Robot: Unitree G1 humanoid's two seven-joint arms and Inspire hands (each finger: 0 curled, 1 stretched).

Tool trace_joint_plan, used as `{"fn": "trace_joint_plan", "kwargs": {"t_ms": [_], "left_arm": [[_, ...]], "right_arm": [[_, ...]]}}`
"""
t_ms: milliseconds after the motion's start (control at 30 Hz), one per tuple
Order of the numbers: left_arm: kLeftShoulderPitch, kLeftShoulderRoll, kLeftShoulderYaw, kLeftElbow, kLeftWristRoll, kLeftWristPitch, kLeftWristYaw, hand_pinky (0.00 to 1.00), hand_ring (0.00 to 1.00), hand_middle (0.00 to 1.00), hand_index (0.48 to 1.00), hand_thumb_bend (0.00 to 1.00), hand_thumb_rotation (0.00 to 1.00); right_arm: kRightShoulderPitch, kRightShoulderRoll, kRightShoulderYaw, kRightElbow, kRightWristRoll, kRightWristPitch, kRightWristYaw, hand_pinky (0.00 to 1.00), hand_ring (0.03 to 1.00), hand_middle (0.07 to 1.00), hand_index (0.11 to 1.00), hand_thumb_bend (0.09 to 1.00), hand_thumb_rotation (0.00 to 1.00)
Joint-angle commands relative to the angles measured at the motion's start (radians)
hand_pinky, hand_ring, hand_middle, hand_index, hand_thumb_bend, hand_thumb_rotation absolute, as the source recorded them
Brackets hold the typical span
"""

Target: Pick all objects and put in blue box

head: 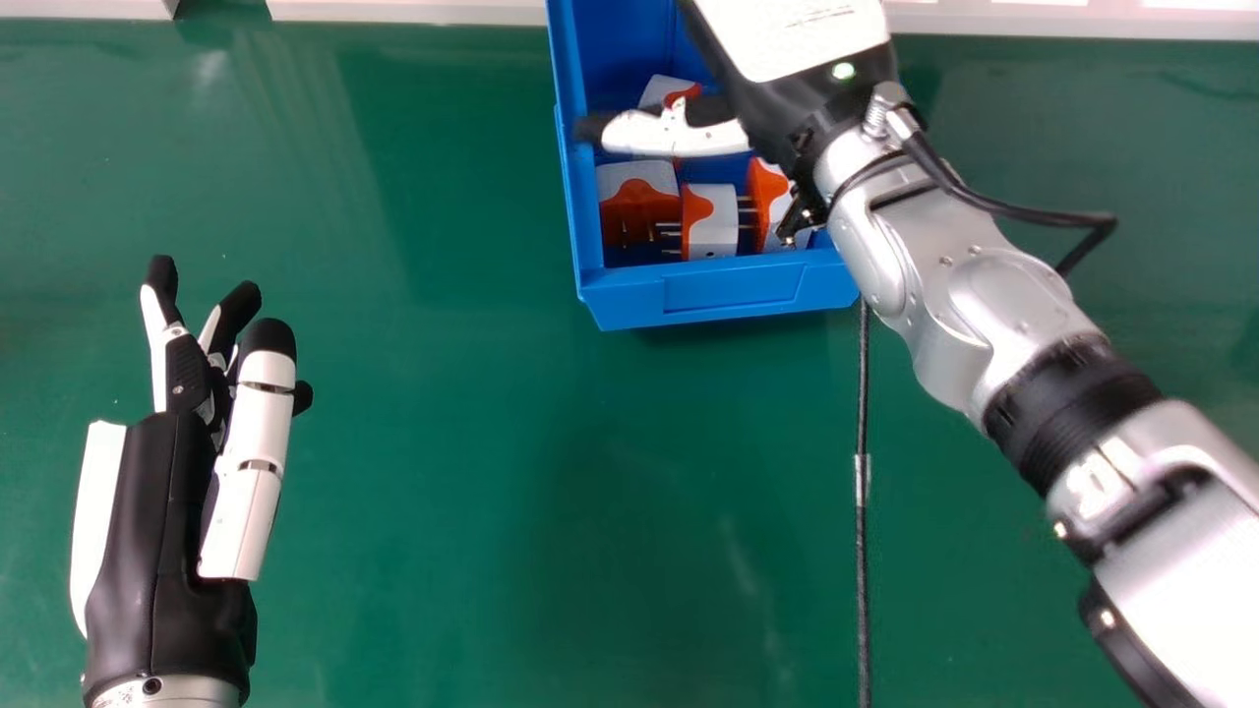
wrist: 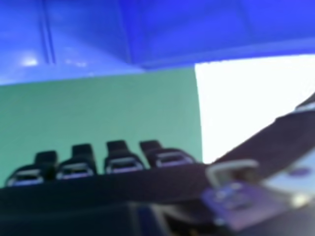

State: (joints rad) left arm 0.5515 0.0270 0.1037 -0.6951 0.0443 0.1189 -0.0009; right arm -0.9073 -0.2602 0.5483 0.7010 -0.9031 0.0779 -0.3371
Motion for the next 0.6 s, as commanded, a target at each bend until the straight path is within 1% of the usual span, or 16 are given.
{"fn": "trace_joint_plan", "kwargs": {"t_ms": [0,100,233,367,500,567], "left_arm": [[-0.002,0.006,0.009,-0.006,-0.003,-0.030,-0.003,0.83,0.93,0.96,0.963,0.30,0.87],[-0.002,0.009,0.014,0.000,-0.011,-0.039,-0.008,0.83,0.93,0.96,0.963,0.29,0.87],[-0.006,0.009,0.021,0.005,-0.017,-0.040,-0.015,0.83,0.93,0.96,0.964,0.29,0.87],[-0.013,0.012,0.030,0.007,-0.022,-0.032,-0.022,0.83,0.93,0.96,0.969,0.28,0.87],[-0.021,0.011,0.037,0.012,-0.026,-0.027,-0.026,0.83,0.93,0.96,0.971,0.27,0.87],[-0.026,0.012,0.040,0.018,-0.028,-0.026,-0.027,0.82,0.93,0.96,0.972,0.27,0.87]], "right_arm": [[0.079,-0.017,-0.031,-0.153,0.000,0.039,-0.001,1.00,1.000,1.000,1.000,0.373,0.92],[0.217,-0.025,-0.053,-0.359,-0.012,0.087,0.017,1.00,1.000,1.000,1.000,0.356,0.92],[0.420,-0.035,-0.083,-0.604,-0.004,0.105,0.034,1.00,1.000,1.000,1.000,0.355,0.92],[0.691,-0.054,-0.112,-0.849,0.039,0.053,0.029,1.00,1.000,1.000,1.000,0.351,0.92],[0.844,-0.061,-0.139,-0.972,0.056,0.010,0.047,1.00,1.000,1.000,1.000,0.346,0.93],[0.928,-0.057,-0.151,-1.028,0.092,-0.016,0.057,1.00,1.000,1.000,1.000,0.346,0.93]]}}
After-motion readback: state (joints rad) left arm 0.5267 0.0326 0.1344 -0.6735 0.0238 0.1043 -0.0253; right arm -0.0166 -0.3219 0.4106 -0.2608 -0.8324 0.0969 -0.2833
